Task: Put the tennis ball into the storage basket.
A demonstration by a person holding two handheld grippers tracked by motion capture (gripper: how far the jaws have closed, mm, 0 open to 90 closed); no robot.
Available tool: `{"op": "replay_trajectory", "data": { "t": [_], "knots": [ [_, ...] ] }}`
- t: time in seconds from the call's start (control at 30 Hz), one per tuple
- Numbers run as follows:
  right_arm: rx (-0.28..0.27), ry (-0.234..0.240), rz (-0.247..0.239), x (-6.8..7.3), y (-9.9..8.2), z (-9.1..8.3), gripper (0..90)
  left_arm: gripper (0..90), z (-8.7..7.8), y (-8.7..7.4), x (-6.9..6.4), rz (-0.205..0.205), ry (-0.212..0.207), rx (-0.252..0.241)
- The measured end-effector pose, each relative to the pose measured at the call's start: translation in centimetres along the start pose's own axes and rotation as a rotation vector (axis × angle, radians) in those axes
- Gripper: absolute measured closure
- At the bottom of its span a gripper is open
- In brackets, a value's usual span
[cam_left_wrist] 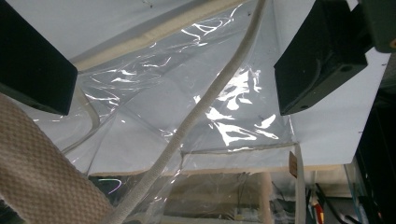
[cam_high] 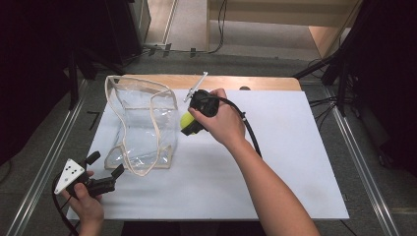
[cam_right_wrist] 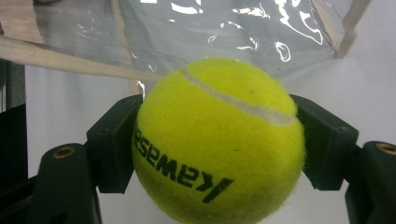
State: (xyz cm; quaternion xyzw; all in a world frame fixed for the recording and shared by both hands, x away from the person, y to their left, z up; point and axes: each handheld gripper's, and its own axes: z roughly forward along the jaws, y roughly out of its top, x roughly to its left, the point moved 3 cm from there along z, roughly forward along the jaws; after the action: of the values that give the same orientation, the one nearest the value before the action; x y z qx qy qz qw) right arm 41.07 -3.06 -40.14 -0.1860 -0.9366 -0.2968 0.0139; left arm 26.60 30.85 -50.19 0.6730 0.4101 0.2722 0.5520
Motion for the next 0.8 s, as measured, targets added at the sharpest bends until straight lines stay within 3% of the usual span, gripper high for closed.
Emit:
{"op": "replay_trajectory", "data": {
  "t": [0.8],
  "knots": [
    [-0.03,0.029,-0.048,1.5,2.2,-1.8,23.0,0.0,0.0,0.0,0.0,0.002,-0.001,0.0]
  ]
}}
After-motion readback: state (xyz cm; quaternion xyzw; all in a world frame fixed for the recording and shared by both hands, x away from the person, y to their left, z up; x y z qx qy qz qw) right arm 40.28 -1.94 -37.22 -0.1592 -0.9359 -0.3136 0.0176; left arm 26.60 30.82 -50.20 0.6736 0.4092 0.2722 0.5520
